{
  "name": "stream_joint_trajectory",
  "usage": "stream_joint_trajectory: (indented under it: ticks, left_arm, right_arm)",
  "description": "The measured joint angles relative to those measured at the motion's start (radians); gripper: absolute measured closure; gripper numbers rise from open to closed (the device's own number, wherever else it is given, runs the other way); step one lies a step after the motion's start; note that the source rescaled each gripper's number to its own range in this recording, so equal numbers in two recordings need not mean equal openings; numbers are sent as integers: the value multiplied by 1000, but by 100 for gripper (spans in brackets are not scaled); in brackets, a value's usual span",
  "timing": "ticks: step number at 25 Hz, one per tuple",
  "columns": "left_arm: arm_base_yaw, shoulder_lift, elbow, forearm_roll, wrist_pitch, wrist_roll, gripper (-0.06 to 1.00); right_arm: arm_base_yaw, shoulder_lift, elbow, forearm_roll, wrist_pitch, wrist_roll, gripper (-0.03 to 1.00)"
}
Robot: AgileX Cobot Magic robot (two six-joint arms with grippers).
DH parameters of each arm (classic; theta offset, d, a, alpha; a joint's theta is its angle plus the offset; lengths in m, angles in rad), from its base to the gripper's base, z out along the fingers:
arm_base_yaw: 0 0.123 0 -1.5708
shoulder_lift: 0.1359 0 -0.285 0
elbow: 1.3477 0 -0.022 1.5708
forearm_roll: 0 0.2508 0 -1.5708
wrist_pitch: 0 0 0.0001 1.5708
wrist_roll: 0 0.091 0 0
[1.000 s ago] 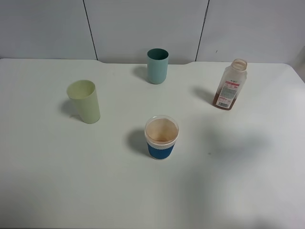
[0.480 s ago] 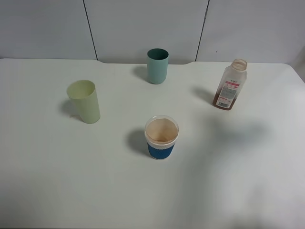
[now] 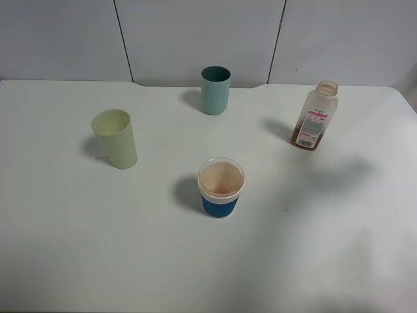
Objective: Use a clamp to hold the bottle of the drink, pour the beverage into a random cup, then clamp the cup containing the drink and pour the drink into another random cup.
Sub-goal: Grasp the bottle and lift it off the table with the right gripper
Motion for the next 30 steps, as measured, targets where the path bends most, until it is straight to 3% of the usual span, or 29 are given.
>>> stream_joint_trajectory:
  ticks: [8, 12, 13, 20, 30]
  left_arm:
    - [0, 0, 0, 0, 0, 0, 5]
    - [0, 0, 0, 0, 0, 0, 5]
    - [0, 0, 0, 0, 0, 0, 5]
    - [0, 0, 0, 0, 0, 0, 5]
    - [0, 0, 0, 0, 0, 0, 5]
  right_arm:
    - [-71, 57, 0, -23, -98, -34, -3]
    - [-128, 124, 0, -27, -232, -40, -3]
    - [-140, 178, 0, -28, -309, -61, -3]
    - [-141, 325, -1, -32, -536, -98, -3]
    - [-141, 454, -2, -138, -675, -110, -3]
